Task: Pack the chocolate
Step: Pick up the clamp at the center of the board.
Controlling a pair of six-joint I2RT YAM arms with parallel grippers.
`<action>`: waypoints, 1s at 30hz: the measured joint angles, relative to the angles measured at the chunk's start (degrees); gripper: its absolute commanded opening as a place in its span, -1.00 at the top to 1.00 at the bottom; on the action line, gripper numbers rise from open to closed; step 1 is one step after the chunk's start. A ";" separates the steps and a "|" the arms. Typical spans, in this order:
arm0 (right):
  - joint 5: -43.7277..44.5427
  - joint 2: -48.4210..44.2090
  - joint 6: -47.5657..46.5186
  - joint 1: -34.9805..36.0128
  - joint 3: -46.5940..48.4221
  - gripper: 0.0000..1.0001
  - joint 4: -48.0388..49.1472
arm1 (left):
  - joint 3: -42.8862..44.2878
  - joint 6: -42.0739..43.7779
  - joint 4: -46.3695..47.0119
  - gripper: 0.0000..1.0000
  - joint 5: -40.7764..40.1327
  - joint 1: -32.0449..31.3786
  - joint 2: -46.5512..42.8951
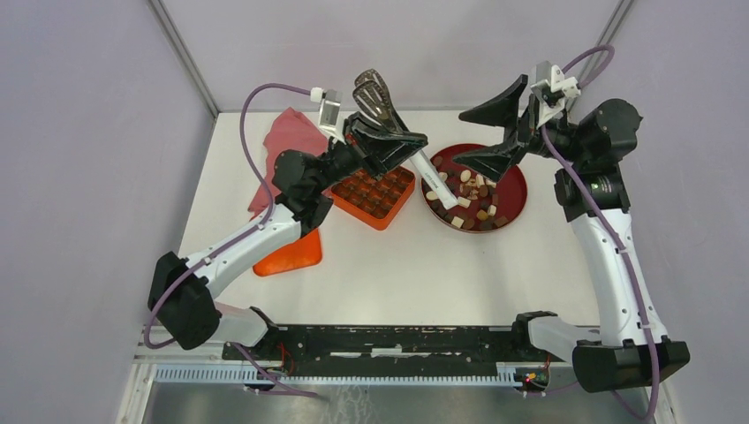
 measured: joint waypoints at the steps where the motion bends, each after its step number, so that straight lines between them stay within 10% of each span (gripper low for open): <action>1: -0.44 -0.50 0.20 0.11 -0.26 -0.96 0.72 | -1.09 0.00 0.02 0.96 -0.42 0.20 -0.94; 30: 10.60 -2.27 11.76 14.19 -14.40 -0.69 7.28 | -0.96 -4.48 17.20 0.96 4.37 -0.96 4.02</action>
